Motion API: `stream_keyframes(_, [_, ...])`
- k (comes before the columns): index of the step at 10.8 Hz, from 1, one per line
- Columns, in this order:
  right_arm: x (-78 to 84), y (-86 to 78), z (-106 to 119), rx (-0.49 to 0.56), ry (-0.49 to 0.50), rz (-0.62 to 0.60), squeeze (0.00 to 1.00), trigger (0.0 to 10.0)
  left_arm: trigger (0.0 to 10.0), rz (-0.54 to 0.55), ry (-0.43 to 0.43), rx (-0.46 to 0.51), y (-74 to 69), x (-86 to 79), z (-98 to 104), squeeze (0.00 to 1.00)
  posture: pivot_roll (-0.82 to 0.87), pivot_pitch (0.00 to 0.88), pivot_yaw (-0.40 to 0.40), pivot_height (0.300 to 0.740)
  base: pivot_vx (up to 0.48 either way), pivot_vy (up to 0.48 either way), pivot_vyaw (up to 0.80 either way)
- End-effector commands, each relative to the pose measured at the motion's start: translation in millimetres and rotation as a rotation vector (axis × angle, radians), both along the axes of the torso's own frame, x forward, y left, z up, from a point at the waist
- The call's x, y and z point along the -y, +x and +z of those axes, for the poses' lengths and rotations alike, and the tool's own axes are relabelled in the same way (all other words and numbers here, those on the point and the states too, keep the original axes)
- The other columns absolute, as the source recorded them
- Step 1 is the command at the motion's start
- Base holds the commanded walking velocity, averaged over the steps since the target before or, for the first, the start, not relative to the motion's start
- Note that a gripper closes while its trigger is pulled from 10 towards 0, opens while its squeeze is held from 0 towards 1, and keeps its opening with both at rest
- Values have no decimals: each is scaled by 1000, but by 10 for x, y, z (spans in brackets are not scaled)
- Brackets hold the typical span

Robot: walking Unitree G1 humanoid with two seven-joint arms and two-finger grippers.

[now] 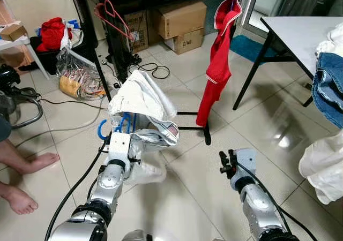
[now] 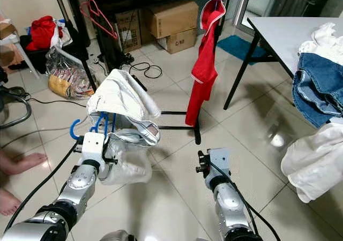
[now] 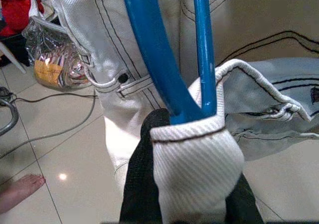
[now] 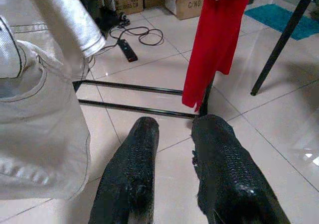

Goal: Hang hanger

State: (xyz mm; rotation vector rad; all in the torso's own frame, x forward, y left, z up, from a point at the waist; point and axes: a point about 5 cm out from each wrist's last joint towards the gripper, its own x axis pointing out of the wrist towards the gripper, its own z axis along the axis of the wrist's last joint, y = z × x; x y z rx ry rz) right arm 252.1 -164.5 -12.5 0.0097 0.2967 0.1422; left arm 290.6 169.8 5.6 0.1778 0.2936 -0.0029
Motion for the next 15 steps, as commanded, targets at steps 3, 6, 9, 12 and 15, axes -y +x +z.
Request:
stream_keyframes(3, [-2,47,30,11,0,10,0,10000,10000,22,-9,97,76,-38,139,0,44,0,6,740,177,0,0])
stream_keyframes(6, [-23,54,25,7,0,16,0,10000,10000,27,-8,106,86,-59,157,0,48,0,7,740,404,0,0])
stream_keyframes(9, [-31,56,21,4,0,20,0,10000,10000,27,-6,109,91,-66,164,0,48,0,8,740,425,0,0])
stream_keyframes(12, [-29,61,22,3,-1,23,0,10000,10000,25,-7,113,97,-58,172,0,48,0,8,740,424,0,0])
stream_keyframes(15, [-31,70,22,3,-1,25,0,10000,10000,23,-7,114,104,-55,177,0,47,0,10,740,423,0,0])
